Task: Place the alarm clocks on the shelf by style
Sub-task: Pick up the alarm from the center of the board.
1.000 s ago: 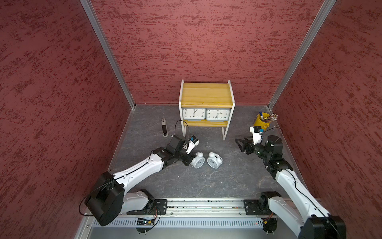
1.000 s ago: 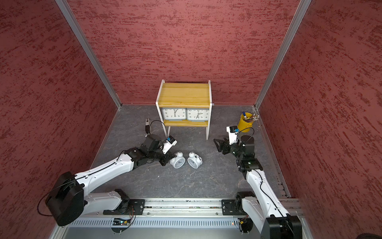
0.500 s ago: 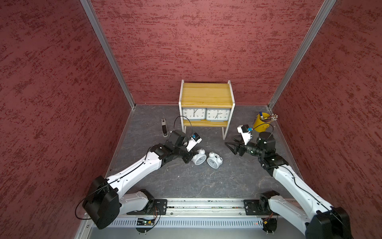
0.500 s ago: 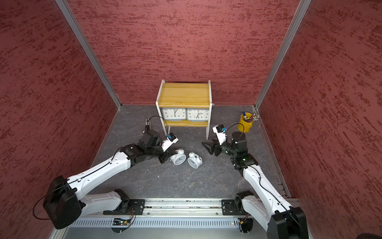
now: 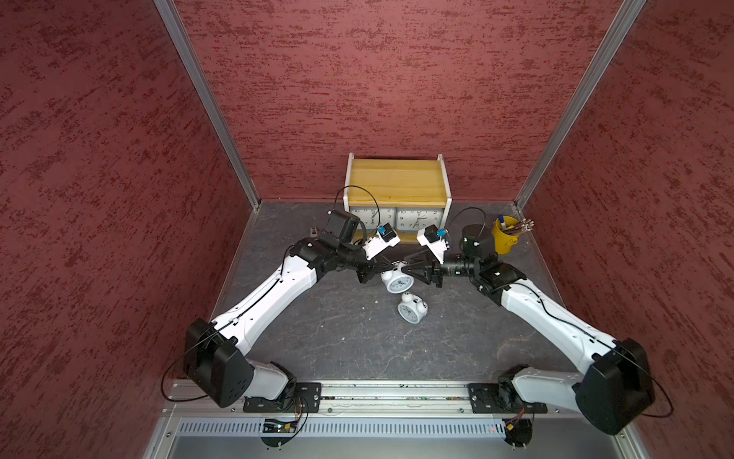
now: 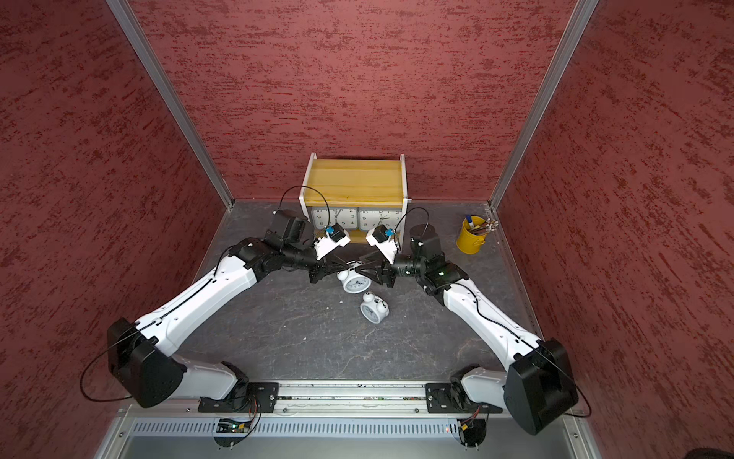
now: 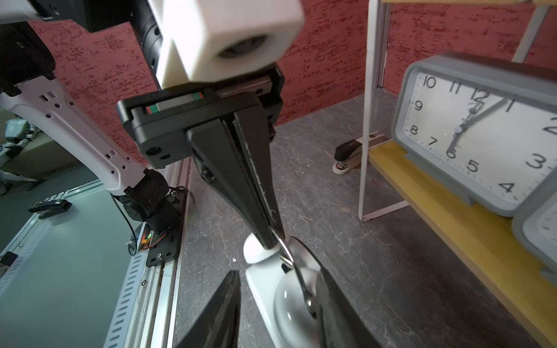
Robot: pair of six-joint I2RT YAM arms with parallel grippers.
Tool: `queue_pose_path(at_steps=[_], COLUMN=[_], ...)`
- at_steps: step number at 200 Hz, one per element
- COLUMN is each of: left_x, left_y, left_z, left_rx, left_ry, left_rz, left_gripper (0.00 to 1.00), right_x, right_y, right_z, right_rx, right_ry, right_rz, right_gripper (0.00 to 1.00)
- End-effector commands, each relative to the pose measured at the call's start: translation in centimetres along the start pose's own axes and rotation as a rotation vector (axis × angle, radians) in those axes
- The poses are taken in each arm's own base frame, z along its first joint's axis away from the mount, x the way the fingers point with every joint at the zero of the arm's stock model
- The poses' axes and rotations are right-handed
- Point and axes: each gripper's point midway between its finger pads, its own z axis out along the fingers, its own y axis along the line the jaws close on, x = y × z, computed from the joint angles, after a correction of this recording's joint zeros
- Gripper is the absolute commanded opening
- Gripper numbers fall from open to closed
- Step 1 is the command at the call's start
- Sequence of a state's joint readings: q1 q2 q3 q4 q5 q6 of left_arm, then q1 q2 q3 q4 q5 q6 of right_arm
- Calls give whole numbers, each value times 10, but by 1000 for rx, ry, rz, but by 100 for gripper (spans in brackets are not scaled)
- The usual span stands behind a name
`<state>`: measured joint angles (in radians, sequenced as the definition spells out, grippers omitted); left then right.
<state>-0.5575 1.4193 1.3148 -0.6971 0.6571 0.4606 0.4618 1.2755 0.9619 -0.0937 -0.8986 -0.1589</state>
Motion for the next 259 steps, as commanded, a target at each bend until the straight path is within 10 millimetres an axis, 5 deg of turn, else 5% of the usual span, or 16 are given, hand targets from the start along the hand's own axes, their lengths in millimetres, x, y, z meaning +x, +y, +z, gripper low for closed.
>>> queue_pose_path(at_steps=[1,82,105,119,136,148,165,190,221,259], left_x=[-15,-22,-25,-24,-24,-25,-26,-33,-29,-20], left_y=[-11,-11,-10,-9,-2,8,20,34,48,33], left_z=[-6,-8,-10,-10,-10,-10,-13,-28,-52,-69], left_rx=[63,73,59,51,24,-24,-62,-81,-100,-84], left_ry=[-31,-32,-34,-31,-35,-47,-69,-139,-267,-447], left_rz=[56,73,77,75,62,43,17,-60,-141,-76], left_gripper=[0,0,0,0,0,17,21,53,77,97], right_x=[-8,1,2,2,-2,-4,-9,-25,-51,-77], right_y=[14,14,13,12,11,10,10,13,17,24], right_z=[4,13,13,13,12,12,10,4,-9,-22], right_rx=[-74,-103,-100,-94,-84,-76,-66,-55,-51,-86], right_ry=[3,67,72,70,58,46,24,-22,-83,-131], right_rz=[-50,-59,-60,-63,-61,-65,-71,-91,-117,-126], right_gripper=[37,22,14,0,0,0,0,0,0,0])
